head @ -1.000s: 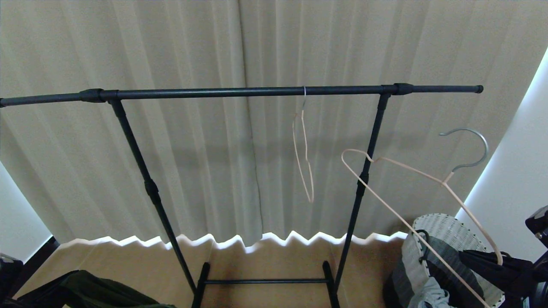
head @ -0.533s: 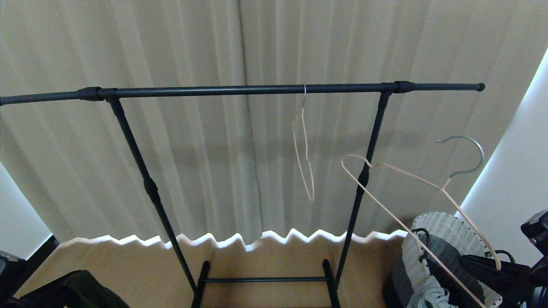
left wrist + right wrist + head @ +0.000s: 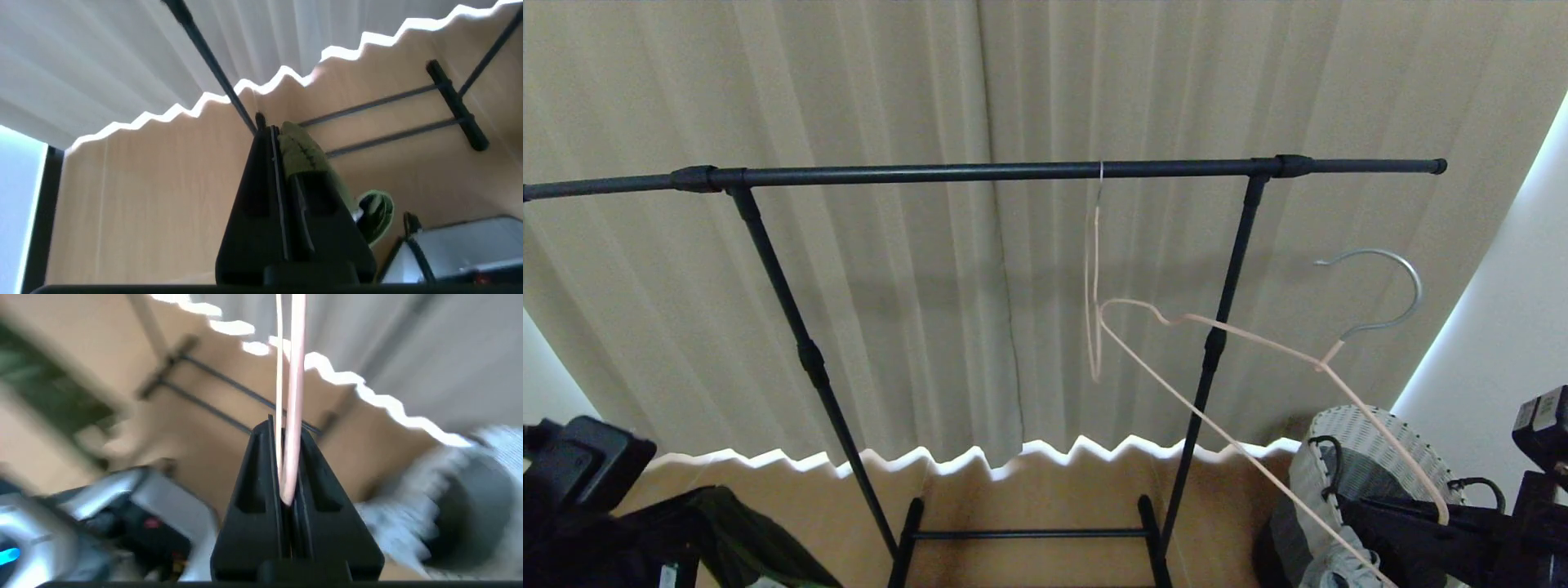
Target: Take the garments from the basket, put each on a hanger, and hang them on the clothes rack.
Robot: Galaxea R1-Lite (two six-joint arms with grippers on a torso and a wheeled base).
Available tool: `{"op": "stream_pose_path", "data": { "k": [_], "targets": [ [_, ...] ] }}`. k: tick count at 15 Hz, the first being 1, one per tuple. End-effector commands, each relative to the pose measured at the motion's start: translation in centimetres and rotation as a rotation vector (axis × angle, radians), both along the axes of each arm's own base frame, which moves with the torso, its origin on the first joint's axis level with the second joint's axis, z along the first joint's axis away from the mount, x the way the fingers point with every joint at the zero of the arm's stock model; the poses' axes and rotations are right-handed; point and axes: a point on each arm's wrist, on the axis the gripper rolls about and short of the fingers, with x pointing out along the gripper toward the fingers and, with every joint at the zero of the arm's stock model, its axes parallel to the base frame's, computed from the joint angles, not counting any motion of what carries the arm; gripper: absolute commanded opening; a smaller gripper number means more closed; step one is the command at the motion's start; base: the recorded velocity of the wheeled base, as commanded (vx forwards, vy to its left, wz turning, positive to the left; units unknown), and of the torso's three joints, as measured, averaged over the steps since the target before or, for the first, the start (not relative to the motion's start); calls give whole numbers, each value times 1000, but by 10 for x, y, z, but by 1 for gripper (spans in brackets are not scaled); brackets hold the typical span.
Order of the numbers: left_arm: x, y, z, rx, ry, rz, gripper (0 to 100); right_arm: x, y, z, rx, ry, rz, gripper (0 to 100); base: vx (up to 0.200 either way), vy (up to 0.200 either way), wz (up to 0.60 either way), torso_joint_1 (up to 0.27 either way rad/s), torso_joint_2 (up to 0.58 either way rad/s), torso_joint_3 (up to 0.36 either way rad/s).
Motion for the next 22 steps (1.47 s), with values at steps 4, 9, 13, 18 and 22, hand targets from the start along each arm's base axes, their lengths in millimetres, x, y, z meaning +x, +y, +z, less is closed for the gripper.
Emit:
{"op": "stream_pose_path", "data": {
  "k": [4,9,13,18,22],
  "targets": [
    [94,-20,37,12,-16,15,0,26,24,8,22,65,131,0,0,0,0,0,0,0],
    [155,-46,46,41,-48,51,0,34,56,-3,-1,160,299,0,0,0,0,0,0,0],
    [169,-57,50,40,-66,43,0,43,77,-3,-12,174,351,0,0,0,0,0,0,0],
    [172,-69,71,43,-148,76,0,61,104,-10,31,106,391,0,0,0,0,0,0,0],
    [166,-86,91,21,-209,27,0,63,115,1,62,58,418,0,0,0,0,0,0,0]
  ]
}}
